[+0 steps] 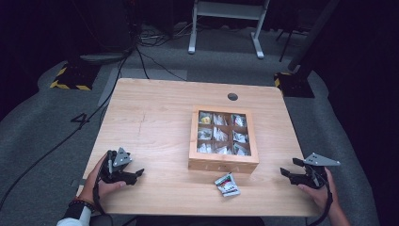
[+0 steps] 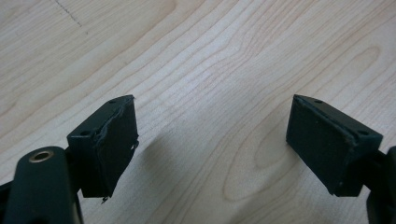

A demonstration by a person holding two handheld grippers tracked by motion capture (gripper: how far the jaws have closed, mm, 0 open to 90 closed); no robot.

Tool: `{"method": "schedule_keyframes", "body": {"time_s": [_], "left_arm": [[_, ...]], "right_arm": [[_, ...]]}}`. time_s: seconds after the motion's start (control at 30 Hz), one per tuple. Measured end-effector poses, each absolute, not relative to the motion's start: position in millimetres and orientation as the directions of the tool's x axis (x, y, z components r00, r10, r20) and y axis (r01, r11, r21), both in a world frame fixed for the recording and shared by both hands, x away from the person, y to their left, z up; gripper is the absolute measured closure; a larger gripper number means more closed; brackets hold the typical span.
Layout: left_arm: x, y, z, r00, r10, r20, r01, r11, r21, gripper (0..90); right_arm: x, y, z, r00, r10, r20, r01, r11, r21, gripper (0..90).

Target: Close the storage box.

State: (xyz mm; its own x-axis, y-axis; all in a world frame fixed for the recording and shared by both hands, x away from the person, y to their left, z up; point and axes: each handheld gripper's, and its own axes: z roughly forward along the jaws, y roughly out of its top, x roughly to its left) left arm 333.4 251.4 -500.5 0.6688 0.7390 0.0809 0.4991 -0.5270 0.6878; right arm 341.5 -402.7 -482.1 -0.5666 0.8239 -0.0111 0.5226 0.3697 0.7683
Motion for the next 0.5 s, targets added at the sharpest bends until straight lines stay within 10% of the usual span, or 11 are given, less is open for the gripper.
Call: {"method": "schedule_keyframes", "body": {"time_s": [0.5], "left_arm": [[333,261,-505,0.601,0.799,-0.022,0.587,-0.423,0.691,15.8]], "right_arm": [[330,-424,-503,-0.496,0.867,0.048,0.589,0.295,0.753,25.0]]}}
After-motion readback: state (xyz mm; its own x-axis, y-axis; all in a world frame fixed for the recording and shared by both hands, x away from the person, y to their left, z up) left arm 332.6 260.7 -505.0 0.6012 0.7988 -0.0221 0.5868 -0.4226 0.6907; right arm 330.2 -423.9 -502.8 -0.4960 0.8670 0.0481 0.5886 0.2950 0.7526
